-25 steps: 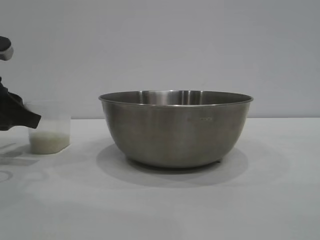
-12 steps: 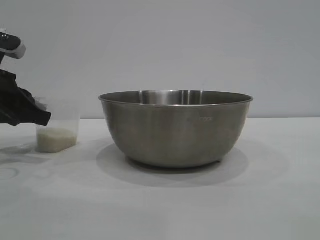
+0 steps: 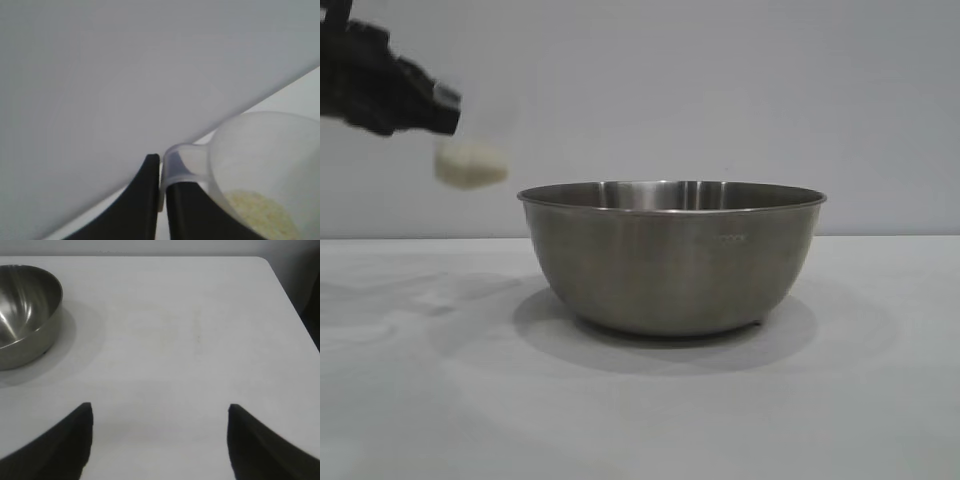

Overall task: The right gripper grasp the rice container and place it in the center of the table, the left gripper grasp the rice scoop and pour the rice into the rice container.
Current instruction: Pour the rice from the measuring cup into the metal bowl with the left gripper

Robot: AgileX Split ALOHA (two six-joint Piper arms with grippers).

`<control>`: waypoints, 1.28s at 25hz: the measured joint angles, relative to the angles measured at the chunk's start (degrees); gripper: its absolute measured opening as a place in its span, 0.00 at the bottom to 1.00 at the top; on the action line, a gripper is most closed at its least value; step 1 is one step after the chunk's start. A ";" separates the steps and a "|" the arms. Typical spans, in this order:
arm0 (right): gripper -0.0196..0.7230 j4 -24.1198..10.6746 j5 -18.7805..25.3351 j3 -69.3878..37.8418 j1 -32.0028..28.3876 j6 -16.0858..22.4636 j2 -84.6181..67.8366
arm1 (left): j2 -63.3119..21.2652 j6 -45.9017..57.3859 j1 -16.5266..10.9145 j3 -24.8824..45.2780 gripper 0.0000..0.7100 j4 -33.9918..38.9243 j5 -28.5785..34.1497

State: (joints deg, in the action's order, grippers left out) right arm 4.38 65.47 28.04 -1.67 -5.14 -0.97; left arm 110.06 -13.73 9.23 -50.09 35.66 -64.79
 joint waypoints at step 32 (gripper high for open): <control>0.67 0.00 0.00 0.00 0.00 0.00 0.00 | 0.00 -67.15 13.23 -3.57 0.00 10.36 -0.11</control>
State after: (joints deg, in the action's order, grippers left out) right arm 4.38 65.47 28.04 -1.67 -5.14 -0.97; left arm 110.06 -80.88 22.46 -53.66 46.02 -64.90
